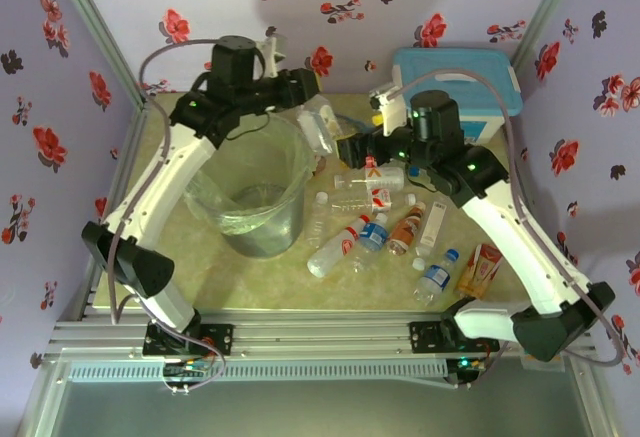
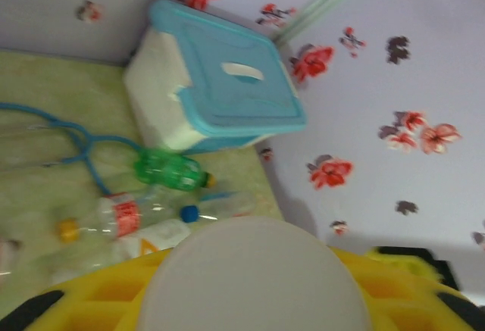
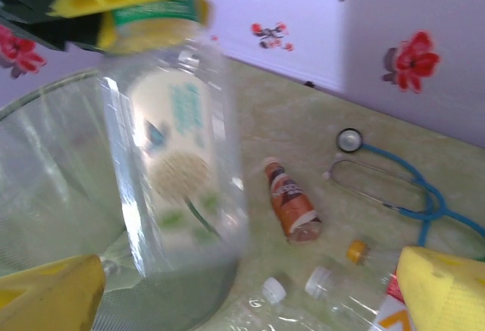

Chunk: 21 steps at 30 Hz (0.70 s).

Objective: Put the plastic bottles in the bin

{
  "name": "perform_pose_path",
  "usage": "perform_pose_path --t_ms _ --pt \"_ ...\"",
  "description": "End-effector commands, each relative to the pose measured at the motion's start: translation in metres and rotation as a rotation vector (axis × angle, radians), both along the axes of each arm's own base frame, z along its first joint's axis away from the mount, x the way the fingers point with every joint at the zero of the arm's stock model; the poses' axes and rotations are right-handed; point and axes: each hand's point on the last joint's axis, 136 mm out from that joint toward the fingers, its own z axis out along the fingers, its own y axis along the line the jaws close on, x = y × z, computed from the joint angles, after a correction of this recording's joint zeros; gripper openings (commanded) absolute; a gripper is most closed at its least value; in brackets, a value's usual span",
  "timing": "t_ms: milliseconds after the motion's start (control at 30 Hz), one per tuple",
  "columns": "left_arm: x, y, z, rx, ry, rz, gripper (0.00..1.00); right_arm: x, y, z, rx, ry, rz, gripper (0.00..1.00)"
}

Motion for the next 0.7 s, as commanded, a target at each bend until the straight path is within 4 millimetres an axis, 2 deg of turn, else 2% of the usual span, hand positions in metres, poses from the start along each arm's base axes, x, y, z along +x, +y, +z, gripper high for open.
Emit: perform_pose_path --t_ms 0,100,167,267,400,533,667 --pt "-0.021 0.049 0.042 0.096 -0.123 0.063 0.22 0.006 -0.052 0.018 0.053 0.014 -0.212 0.99" --pt "-0.03 0.079 0.036 0.233 -0.126 0.117 0.2 0.014 -0.095 0.003 0.069 0.076 -0.376 0.99" --pt "-0.034 0.093 0.029 0.278 -0.119 0.144 0.18 0.018 -0.12 -0.01 0.085 0.12 -0.471 0.99" --pt "-0.037 0.105 0.005 0.346 -0.062 0.175 0.15 0.024 -0.152 -0.035 0.09 0.208 -0.59 0.99" --pt "-0.04 0.109 -0.041 0.482 0.032 0.179 0.14 0.027 -0.195 -0.076 0.065 0.372 -0.747 0.99" --pt "-0.051 0.108 -0.077 0.636 0.101 0.131 0.13 0.024 -0.215 -0.105 0.102 0.509 -0.8 0.98" --pt "-0.059 0.101 -0.115 0.696 0.167 0.081 0.12 0.019 -0.226 -0.129 0.097 0.571 -0.838 0.98"
